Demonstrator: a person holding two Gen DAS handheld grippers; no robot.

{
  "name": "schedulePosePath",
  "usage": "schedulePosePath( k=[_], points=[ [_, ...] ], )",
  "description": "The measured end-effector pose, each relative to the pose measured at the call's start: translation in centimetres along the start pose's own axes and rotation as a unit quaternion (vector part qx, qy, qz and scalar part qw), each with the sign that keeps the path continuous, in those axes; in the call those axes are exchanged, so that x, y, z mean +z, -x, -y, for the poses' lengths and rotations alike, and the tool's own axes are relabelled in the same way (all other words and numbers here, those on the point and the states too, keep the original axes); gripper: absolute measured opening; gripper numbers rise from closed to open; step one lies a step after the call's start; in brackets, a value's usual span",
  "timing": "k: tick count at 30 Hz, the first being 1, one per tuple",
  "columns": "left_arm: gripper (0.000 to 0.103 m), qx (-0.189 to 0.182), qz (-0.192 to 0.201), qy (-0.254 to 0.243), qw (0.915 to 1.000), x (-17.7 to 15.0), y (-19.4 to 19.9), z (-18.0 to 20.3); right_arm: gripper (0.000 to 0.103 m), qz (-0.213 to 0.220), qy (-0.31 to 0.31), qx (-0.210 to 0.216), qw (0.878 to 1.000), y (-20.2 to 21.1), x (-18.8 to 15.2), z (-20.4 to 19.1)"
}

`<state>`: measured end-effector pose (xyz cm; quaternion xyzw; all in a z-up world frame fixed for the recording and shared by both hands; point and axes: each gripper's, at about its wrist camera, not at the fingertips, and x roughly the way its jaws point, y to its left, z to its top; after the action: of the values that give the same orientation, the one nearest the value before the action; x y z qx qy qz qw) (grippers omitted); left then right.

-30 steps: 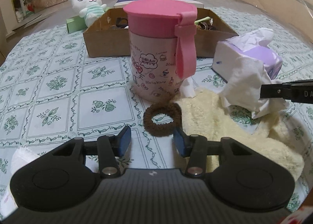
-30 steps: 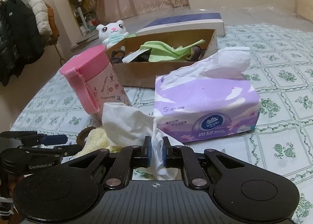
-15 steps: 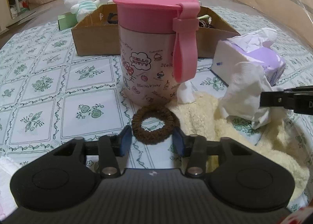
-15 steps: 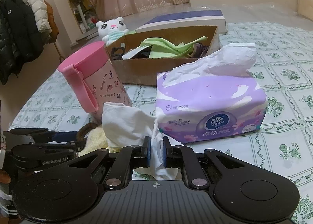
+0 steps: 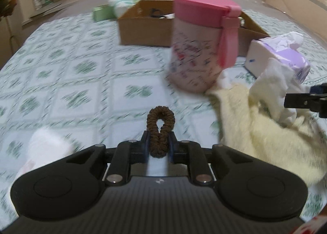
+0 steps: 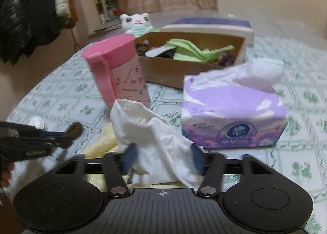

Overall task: Organize soft objects
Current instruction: 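Grasp the brown hair tie with the left tool while the right tool holds the white cloth, then carry the hair tie and white cloth to the cardboard box with both tools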

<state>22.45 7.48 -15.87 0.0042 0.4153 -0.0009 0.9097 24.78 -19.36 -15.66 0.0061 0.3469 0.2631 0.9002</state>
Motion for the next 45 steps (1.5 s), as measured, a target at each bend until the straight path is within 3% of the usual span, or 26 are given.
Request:
schedulePosePath(
  k=[10,14,15,16,19,21,34,45],
  points=[
    [0.032,0.003,-0.008,0.032,0.9995,-0.5,0.6,-1.6,0.069,-0.029,0.039,-0.033,0.998,-2.6,-0.2,0.1],
    [0.033,0.006,-0.004,0.030,0.9995,-0.3,0.0,-1.3,0.069,-0.041,0.038,-0.025,0.998,-3.5,-0.4,0.4],
    [0.032,0.007,-0.002,0.030,0.9995,-0.3,0.0,-1.3,0.061,-0.043,0.037,-0.024,0.998,-3.6,-0.6,0.4],
    [0.032,0.007,-0.002,0.031,0.9995,-0.2,-0.1,-1.3,0.044,-0.043,0.040,-0.022,0.998,-3.5,-0.8,0.3],
    [0.021,0.012,0.001,0.027,0.9996,-0.3,-0.2,-1.3,0.023,-0.039,0.040,-0.017,0.998,-3.1,-1.0,0.4],
    [0.017,0.013,0.001,0.024,0.9996,-0.3,-0.1,-1.3,0.021,-0.034,0.034,-0.012,0.999,-2.7,-0.9,0.5],
    [0.016,0.016,0.017,0.028,0.9993,0.1,2.5,-1.7,0.019,0.002,-0.025,0.042,0.999,1.3,1.1,0.8],
    [0.016,0.032,0.067,0.007,0.9972,4.4,4.6,-3.5,0.019,0.049,-0.077,0.090,0.992,3.5,6.4,2.7]
  ],
)
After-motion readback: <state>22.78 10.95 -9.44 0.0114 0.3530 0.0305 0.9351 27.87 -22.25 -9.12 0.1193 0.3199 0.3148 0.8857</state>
